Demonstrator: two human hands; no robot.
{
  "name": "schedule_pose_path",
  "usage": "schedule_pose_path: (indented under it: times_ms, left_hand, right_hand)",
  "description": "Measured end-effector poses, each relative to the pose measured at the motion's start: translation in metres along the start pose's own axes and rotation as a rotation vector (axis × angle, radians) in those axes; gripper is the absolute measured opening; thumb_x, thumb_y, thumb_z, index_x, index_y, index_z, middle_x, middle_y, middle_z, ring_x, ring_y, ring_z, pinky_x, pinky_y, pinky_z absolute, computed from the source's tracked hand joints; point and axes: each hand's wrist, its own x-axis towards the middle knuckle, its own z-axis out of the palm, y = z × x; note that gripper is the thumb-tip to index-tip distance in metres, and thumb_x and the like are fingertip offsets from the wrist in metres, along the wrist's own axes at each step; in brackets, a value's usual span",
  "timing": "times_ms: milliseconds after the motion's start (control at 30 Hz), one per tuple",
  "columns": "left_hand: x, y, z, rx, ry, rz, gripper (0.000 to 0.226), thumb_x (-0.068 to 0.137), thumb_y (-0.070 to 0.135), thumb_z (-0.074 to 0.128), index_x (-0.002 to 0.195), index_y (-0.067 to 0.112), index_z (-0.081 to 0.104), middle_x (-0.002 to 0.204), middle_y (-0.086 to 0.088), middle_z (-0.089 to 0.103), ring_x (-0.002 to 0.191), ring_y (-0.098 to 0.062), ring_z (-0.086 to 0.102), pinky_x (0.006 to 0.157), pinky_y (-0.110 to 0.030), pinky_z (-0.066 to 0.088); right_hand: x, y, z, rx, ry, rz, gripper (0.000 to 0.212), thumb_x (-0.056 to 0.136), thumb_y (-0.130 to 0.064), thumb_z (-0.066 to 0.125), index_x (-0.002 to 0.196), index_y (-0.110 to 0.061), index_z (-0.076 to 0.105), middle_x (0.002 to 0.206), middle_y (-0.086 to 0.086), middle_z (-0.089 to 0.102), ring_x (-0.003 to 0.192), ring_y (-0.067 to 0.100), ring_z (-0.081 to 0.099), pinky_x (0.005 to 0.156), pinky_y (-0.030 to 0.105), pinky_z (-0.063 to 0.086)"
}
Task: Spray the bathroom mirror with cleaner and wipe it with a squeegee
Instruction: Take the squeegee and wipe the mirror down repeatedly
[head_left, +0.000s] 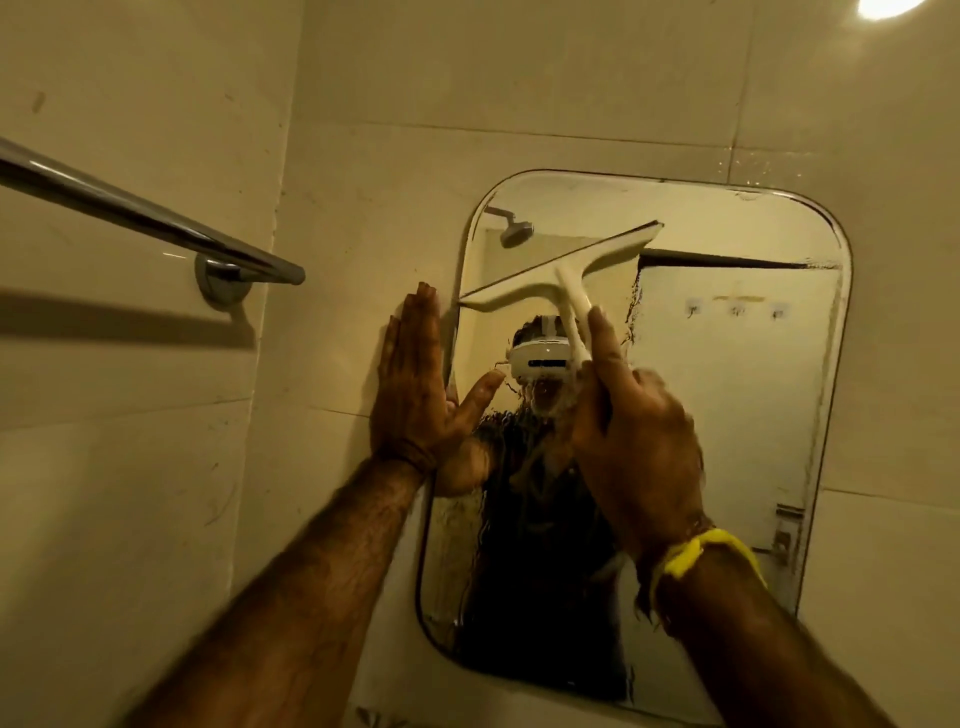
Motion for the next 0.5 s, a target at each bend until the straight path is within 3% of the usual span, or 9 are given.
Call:
schedule_pose_path:
  times_ms: [200,400,500]
  left_hand:
    - [-0.002,0.001,0.001,0.043,-0.009,-0.004,0.100,0.089,0.071,0.045,0.160,0.011,0.009,0.168,-0.007,0.009,0.156,-0.021,0.007,0.125,-0.049,0.013]
    - [0.001,0.001,-0.002,0.065,-0.055,0.004,0.104,0.087,0.072,0.050,0.159,0.006,0.012,0.167,-0.012,0.011,0.156,-0.025,0.008,0.124,-0.052,0.014]
    - [-0.002,0.000,0.001,0.086,-0.038,0.032,0.104,0.087,0.071,0.052,0.159,0.006,0.013,0.167,-0.013,0.012,0.156,-0.025,0.007,0.125,-0.052,0.012]
  right_hand:
    - [0.076,-0.009,0.000,-0.034,0.110,0.069,0.051,0.102,-0.030,0.040,0.152,-0.032,0.028,0.078,0.005,0.059,0.059,0.016,0.055,0.052,0.029,0.050]
    - [-0.021,0.004,-0.002,-0.046,-0.003,0.092,0.056,0.102,-0.026,0.046,0.154,-0.027,0.024,0.078,0.007,0.056,0.055,0.013,0.048,0.049,0.023,0.046]
    - [-0.003,0.004,-0.003,-0.052,0.054,0.076,0.055,0.102,-0.028,0.043,0.153,-0.028,0.025,0.074,0.004,0.053,0.053,0.011,0.045,0.047,0.025,0.048]
